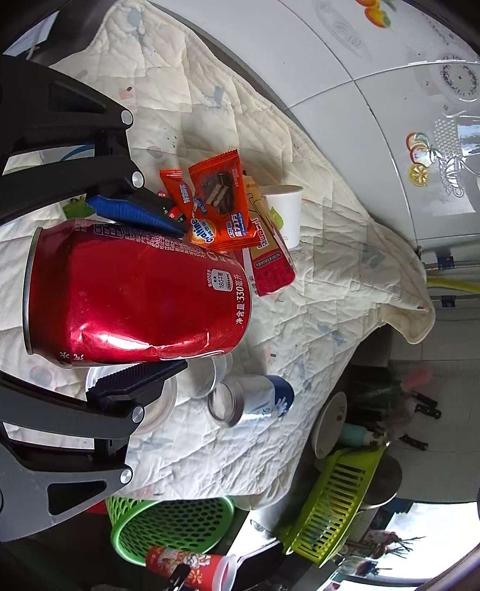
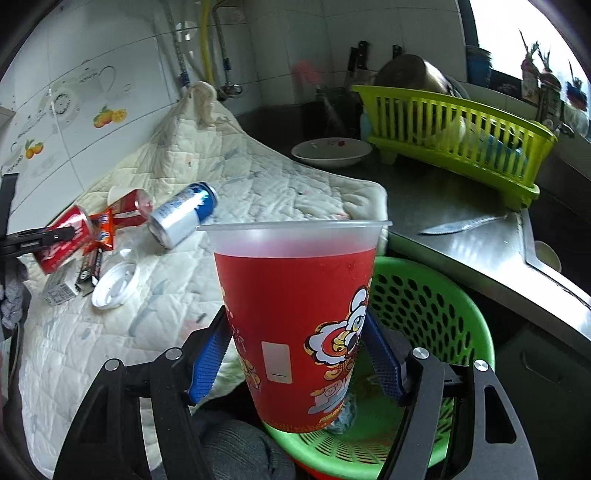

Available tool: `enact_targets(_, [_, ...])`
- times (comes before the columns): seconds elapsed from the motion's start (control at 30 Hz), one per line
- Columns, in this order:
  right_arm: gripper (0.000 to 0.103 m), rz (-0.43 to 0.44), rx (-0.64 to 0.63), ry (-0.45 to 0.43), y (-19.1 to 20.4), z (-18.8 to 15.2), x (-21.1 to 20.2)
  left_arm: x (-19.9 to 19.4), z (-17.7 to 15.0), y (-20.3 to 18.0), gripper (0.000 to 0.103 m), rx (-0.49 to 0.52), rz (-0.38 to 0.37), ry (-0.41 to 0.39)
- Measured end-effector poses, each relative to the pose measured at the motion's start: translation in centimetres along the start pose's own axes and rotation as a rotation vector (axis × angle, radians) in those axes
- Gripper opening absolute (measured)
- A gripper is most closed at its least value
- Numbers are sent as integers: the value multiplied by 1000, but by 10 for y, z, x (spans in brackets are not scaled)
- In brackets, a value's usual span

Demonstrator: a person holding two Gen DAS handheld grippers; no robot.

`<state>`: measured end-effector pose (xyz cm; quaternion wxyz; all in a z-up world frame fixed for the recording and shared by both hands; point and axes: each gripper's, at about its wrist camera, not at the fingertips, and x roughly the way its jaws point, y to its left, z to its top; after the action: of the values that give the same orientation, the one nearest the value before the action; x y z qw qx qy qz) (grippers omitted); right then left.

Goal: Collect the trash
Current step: 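Lower the red cup into the green basket and open the right tool, then carry the red can over the green basket and open the left tool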

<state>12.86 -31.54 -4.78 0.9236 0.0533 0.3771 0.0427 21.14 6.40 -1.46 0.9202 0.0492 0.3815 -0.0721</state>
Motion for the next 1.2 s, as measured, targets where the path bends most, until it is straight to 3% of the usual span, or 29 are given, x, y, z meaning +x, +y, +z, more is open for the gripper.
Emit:
enact_targets(0.27, [68, -126, 68, 108, -55, -25, 37, -32, -8, -38, 64, -2, -106, -68])
enact_targets(0.5, [69, -144, 117, 208, -81, -45, 73, -40, -12, -76, 64, 30, -192, -84])
enact_targets(0.6, [76, -117, 132, 224, -83, -51, 77, -39, -12, -95, 64, 51, -226, -84])
enact_targets(1.2, [79, -144, 118, 54, -81, -54, -16, 1, -21, -231, 64, 179, -445, 22])
